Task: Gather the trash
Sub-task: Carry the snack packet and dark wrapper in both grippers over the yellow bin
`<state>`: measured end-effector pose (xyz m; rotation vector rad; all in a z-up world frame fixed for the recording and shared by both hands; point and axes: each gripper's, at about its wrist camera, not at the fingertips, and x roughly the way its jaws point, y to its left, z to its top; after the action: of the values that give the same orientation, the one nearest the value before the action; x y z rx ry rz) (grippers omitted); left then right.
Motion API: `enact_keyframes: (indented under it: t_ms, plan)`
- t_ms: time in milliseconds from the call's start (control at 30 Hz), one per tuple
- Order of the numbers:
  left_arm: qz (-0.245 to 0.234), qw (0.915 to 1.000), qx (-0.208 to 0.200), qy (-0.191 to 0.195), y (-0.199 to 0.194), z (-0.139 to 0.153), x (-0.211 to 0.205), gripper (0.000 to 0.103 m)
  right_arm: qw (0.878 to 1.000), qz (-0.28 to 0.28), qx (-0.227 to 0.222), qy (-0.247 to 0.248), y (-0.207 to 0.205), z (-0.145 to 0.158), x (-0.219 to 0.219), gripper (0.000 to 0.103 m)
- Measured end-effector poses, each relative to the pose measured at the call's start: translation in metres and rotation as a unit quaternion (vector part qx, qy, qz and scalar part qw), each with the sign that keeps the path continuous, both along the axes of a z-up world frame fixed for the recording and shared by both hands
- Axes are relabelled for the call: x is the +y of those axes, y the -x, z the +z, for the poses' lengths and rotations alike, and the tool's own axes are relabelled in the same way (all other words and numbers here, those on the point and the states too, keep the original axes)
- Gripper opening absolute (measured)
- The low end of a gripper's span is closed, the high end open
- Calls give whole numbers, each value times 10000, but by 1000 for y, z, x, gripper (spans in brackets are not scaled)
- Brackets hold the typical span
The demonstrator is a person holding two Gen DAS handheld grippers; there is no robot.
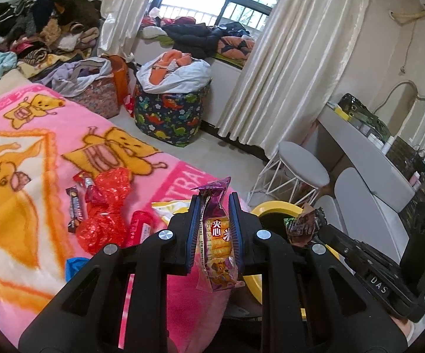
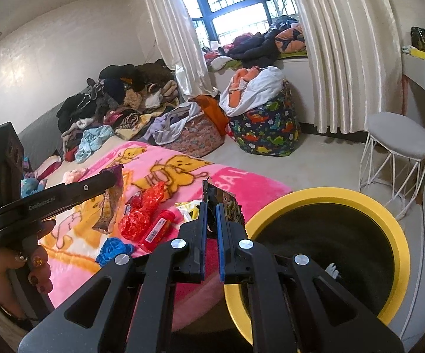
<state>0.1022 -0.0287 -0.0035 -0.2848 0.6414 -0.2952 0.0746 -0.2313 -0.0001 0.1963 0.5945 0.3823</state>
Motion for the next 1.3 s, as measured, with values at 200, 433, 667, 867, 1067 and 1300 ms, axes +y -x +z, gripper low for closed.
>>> enact_keyframes:
  t_ms: [200,433,667,867,1067,1300]
  plan:
    - [-125,9999,-8,-46,-1,1,-14,14,9999,-123,-5,-74,5,-1,-10,6]
    - [-274,9996,1,-84,0,0,-29,14,9994,-294,42,-178,8,-6,-23,6]
    - [-411,9991,37,-115,0,-2,-44,14,9984,-469,118,-297,11,-12,-37,6]
    - [-557,9983,55,-144,1,-5,-58,14,9972,-628,178,-356,12,-16,-47,6]
    - [-718,9973,26,-174,3,-7,-74,14,9961,-752,237,-393,12,-23,-57,6]
    - [-921,9955,46,-215,2,-10,-91,14,9947,-898,284,-414,13,-27,-67,6]
